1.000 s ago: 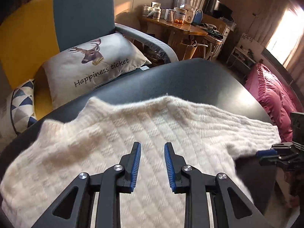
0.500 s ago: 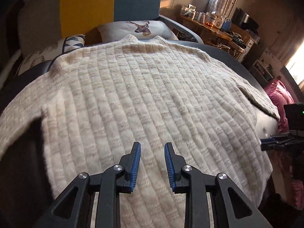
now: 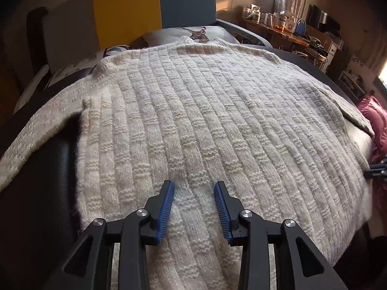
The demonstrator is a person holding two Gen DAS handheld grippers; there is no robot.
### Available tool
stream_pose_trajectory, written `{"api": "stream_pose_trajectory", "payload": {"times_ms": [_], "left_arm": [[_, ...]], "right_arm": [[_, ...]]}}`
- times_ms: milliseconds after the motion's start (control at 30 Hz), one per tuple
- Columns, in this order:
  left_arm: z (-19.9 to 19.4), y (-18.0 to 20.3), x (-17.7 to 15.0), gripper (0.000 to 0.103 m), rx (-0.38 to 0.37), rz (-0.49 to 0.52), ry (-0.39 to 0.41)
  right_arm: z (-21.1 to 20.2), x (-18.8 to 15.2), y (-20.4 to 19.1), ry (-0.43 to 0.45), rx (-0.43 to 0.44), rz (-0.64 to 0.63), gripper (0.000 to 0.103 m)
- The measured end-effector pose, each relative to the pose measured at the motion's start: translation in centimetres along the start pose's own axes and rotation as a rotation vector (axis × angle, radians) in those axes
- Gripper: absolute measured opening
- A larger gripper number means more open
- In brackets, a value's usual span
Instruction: Fold clothes
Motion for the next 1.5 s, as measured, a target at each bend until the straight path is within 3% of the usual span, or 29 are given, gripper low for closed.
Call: {"api": "stream_pose_trajectory", "payload": {"times_ms": [67,133,267,533,567,600,667,767,800,933,1033,1100,1300,1400,1500], "left_arm": [[-0.3,-0.1,0.1,0.037,-0.003,-0.011,0.001],[-0.8,-0.1,0.2,0.037,-0.014,-0.03,0.014],[-2.0,-0.2,0.5,0.037,-0.03,-0.058,0.059],[-0.9,-0.8,-1.5,0.039,-0.023,-0.123,0.018],[-0.9,-0.8,-1.6,0.039,-0.022,-0.126,0.017],[-0.9,-0.9,-1.7,0.04,-0.021,-0.129,0.017],[-0.9,-0.8,-1.7,0.04,-0.014,-0.118,0.002],[-1.3,-0.9,-0.4,0.04,-0.085,-0.149,-0.029],[-1.5,-1.3,1.0,0.04,-0.09,-0.148,-0.009],[-2.1,-3.4,8.1,0.04,-0.039,-0.084,0.114],[-0.2,-4.5,14.1,0.042,0.037,0.053,0.169],[1.8,-4.9,17.6,0.042,0.046,0.15,0.174],[8.7,-4.4,25.1,0.05,-0.042,0.333,0.089],[11.7,-4.3,27.7,0.05,-0.117,0.336,0.045],[13.9,-3.8,29.4,0.052,-0.199,0.34,0.015]], "right_arm": [[-0.8,0.2,0.5,0.015,0.049,0.051,0.008],[-2.6,1.1,1.2,0.069,0.062,0.063,0.02],[-2.1,5.5,0.9,0.143,0.08,0.096,0.023],[1.4,15.5,-0.7,0.27,0.124,0.189,0.023],[3.9,15.3,0.3,0.197,0.066,0.211,0.023],[5.2,15.4,0.9,0.175,0.06,0.225,0.023],[5.0,15.8,1.8,0.199,0.051,0.216,0.023],[4.4,16.0,1.8,0.169,0.122,0.21,0.023],[4.1,16.1,1.8,0.16,0.148,0.206,0.024],[0.2,19.5,1.3,0.273,0.199,0.152,0.025],[-1.9,24.2,0.0,0.347,0.305,0.107,0.027],[-1.9,27.6,-1.2,0.355,0.381,0.081,0.029],[1.8,37.2,-3.1,0.278,0.415,-0.075,0.036],[4.8,41.4,-3.0,0.218,0.399,-0.131,0.039],[7.4,44.3,-3.1,0.148,0.445,-0.157,0.041]]}}
Point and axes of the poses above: each gripper's, at about its wrist camera, not at the fingertips, and z roughly the way its jaws point, y to its right, x to its top, the point moved 10 cm from there along z, roughly the way its jaws point, and after that the axes turned 1 degree about z, right-handed, at the moved point
